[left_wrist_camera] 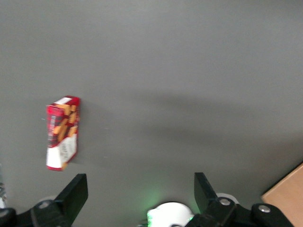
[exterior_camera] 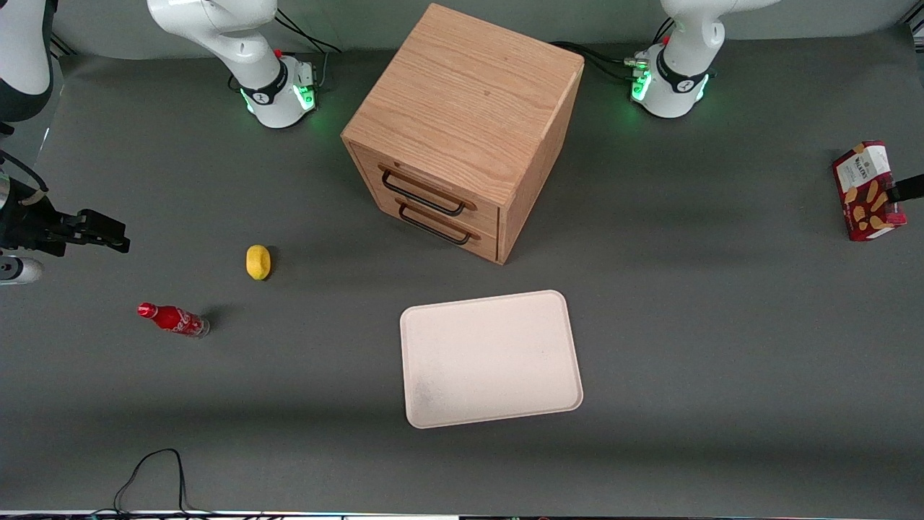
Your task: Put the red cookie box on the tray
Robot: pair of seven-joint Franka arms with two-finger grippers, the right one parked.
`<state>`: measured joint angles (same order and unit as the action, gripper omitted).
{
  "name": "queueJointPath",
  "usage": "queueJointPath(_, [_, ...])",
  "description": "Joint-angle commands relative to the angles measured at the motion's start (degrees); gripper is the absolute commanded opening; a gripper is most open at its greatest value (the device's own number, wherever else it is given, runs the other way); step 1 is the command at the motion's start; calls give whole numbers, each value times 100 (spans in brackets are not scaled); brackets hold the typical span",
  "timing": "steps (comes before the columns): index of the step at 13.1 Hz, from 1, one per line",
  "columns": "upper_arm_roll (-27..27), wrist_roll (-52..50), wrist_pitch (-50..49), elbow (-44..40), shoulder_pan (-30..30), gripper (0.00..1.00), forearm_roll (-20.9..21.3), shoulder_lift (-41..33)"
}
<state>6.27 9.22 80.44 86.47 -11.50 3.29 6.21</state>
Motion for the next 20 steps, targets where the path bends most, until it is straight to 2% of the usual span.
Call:
queueJointPath(1, [-30,1122,-56,-131,-790,100,119,161])
queueJointPath(4, [-30,2283,287,-139,-1600,100,365,399])
queueJointPath(6, [-30,2513,340,-139,-1759,100,707,408])
queueJointPath(12, [-30,2901,761,79,-2093,100,726,592])
queueJointPath(14, [-30,2918,1130,509,-2146,100,726,540])
queueJointPath(18, [-30,2936,2482,2265,-2426,100,735,-22])
queueJointPath(20, [-30,3059,3045,2794,-2638,100,726,38])
